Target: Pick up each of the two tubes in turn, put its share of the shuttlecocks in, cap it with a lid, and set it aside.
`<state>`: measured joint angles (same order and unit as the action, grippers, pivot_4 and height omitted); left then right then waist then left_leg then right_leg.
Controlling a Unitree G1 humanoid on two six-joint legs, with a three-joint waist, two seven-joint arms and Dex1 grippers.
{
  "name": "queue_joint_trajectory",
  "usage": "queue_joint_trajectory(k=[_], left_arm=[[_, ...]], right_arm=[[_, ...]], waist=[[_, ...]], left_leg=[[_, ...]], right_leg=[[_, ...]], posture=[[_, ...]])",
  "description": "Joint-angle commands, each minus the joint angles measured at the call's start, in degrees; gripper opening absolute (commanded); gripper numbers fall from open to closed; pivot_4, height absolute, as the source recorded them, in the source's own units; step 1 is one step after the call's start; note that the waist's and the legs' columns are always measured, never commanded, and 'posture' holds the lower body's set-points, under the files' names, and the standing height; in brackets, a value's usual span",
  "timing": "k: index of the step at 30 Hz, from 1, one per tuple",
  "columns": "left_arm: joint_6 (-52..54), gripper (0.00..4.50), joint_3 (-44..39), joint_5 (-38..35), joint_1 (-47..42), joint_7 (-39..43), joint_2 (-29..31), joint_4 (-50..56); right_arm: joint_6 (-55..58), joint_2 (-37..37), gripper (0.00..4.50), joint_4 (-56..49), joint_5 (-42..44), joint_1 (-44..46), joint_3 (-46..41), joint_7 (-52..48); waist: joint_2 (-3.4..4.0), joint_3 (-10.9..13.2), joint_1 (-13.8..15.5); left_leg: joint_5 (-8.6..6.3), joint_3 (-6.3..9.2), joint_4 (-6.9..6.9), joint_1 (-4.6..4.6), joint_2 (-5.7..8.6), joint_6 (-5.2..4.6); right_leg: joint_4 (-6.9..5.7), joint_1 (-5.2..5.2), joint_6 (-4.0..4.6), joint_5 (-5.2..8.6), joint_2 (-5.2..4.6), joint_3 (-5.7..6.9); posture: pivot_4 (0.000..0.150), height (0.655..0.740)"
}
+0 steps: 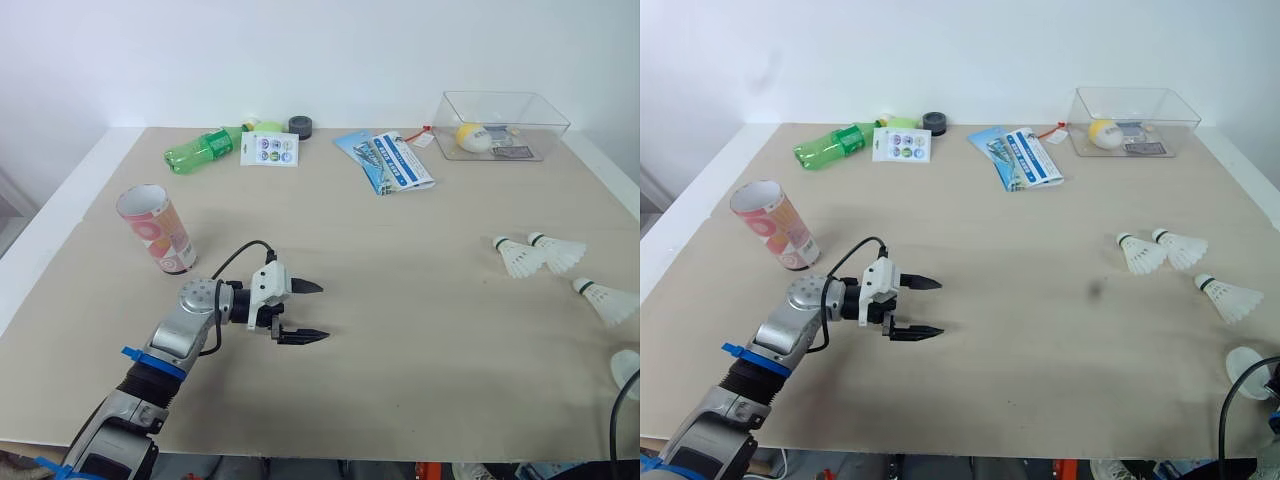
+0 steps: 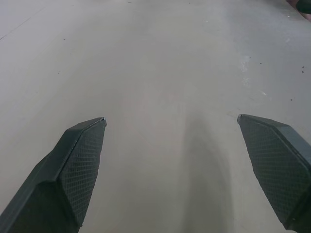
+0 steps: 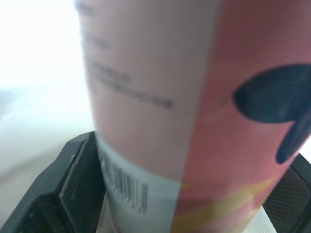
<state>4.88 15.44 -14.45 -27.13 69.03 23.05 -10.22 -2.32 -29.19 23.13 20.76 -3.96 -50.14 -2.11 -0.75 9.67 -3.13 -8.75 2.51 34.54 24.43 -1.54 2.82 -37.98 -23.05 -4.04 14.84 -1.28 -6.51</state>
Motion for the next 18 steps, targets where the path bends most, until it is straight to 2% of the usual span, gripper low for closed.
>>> queue_joint_trajectory(k=[1, 18], left_arm=[[-0.4, 4.5, -0.1, -0.1, -0.3, 0.0, -0.4, 1.4], [-1.5, 4.5, 0.8, 0.7, -2.1, 2.3, -2.5, -1.6]], right_arm=[[0.1, 0.6, 4.45, -5.4, 0.5, -2.1, -0.2, 0.7], [6.0, 6.1, 4.45, -20.8, 3.3, -10.6, -1.7, 4.4]], waist=[[0.01, 0.0, 0.0], [0.01, 0.0, 0.1]], left_leg=[[0.0, 0.01, 0.0, 0.0, 0.0, 0.0], [0.0, 0.02, -0.01, 0.0, 0.0, 0.0]], right_leg=[[0.0, 0.0, 0.0, 0.0, 0.0, 0.0], [0.0, -0.01, 0.01, 0.01, 0.0, 0.02]], posture=[[0.15, 0.74], [0.15, 0.74]])
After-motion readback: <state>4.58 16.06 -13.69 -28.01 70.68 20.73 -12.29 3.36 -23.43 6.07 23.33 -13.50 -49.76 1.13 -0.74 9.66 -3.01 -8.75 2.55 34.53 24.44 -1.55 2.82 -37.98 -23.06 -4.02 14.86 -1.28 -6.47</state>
